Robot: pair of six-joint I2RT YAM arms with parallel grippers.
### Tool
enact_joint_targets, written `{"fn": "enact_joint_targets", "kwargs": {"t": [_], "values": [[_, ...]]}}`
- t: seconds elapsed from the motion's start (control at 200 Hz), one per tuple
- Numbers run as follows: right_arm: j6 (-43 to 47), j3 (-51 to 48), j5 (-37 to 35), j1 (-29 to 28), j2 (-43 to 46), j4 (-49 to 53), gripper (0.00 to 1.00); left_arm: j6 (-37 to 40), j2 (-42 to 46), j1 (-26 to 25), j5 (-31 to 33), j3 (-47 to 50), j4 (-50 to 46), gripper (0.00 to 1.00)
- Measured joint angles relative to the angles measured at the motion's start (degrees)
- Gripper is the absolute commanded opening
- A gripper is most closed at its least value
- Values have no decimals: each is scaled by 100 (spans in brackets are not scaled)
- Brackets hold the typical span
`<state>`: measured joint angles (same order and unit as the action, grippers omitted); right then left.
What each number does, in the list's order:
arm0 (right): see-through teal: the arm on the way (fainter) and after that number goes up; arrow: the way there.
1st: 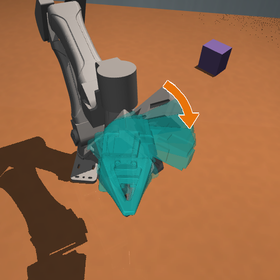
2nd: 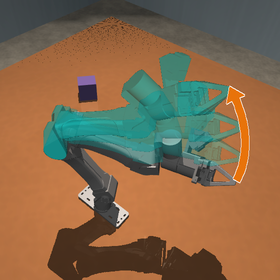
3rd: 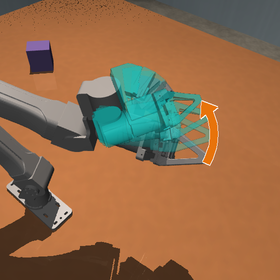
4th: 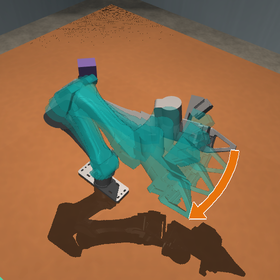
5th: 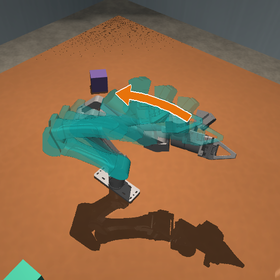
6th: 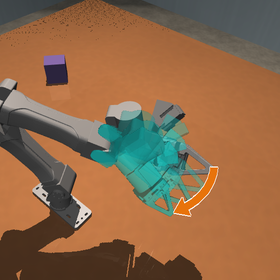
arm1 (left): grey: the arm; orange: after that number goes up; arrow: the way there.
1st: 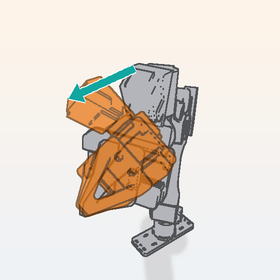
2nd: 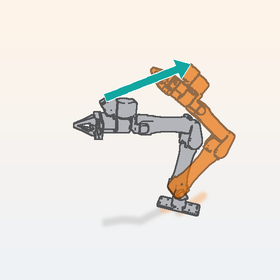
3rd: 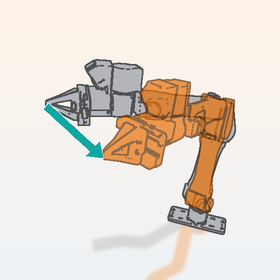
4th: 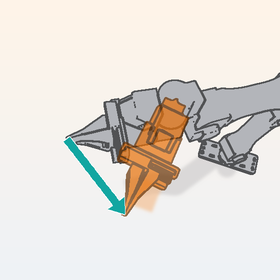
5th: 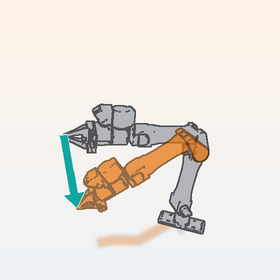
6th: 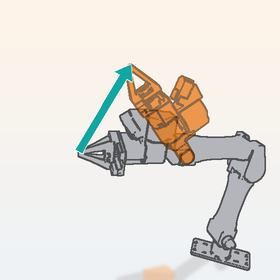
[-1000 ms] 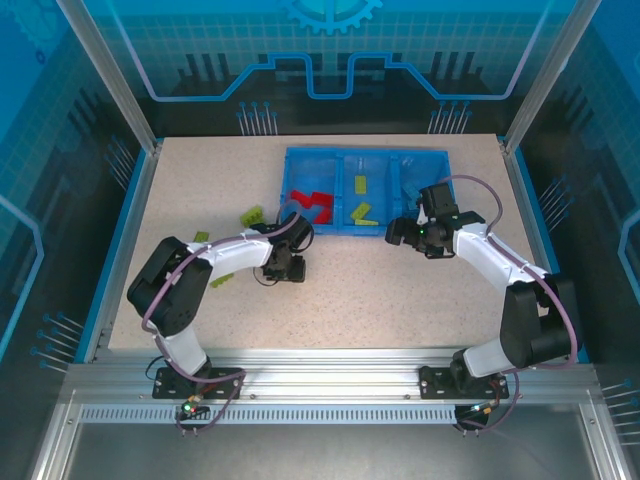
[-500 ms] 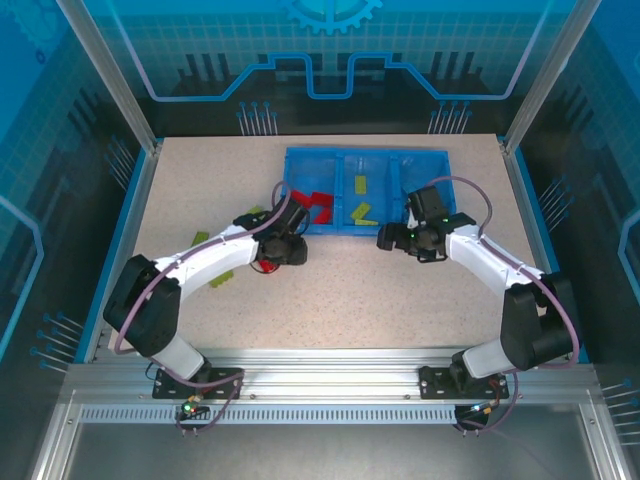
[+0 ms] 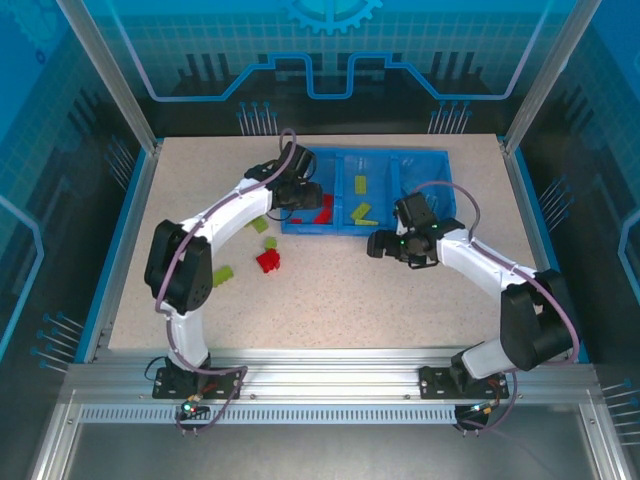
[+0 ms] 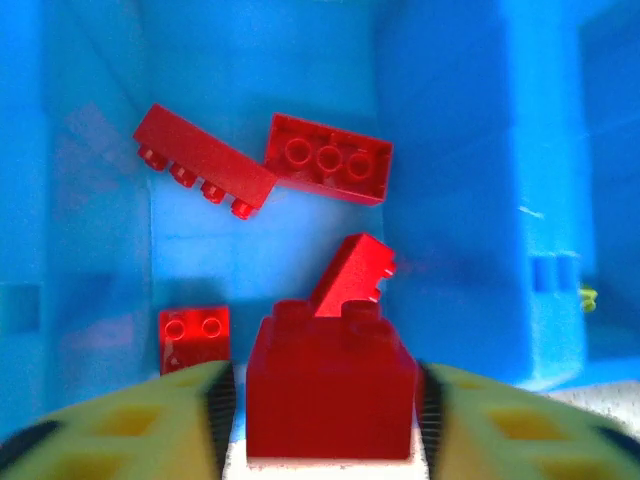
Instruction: Sort the legos into containers by color
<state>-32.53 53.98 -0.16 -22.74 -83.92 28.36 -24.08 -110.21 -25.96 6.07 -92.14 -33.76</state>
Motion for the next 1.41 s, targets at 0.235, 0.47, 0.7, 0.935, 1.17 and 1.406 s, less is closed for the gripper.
{"fn": "enact_joint_targets", "kwargs": {"t": [0.235, 0.47, 0.7, 0.935, 1.17, 1.406], "values": [[26, 33, -94, -321, -136, -9, 89, -109, 225, 24, 81, 105, -50, 99], [26, 280, -127, -584, -378, -22, 89, 59, 1674, 643, 455, 986, -103, 99], [26, 306, -136, -654, -431, -55, 89, 389, 2063, 2267, 629, 1875, -313, 98], [68, 391, -142, -654, -476, -44, 89, 739, 1709, 3097, 485, 2546, -503, 95], [114, 503, -199, -654, -494, 17, 89, 1169, 1287, 3333, 409, 2568, -466, 93], [162, 800, -289, -826, -699, 227, 88, 1631, 695, 3626, 317, 2345, -424, 91]]}}
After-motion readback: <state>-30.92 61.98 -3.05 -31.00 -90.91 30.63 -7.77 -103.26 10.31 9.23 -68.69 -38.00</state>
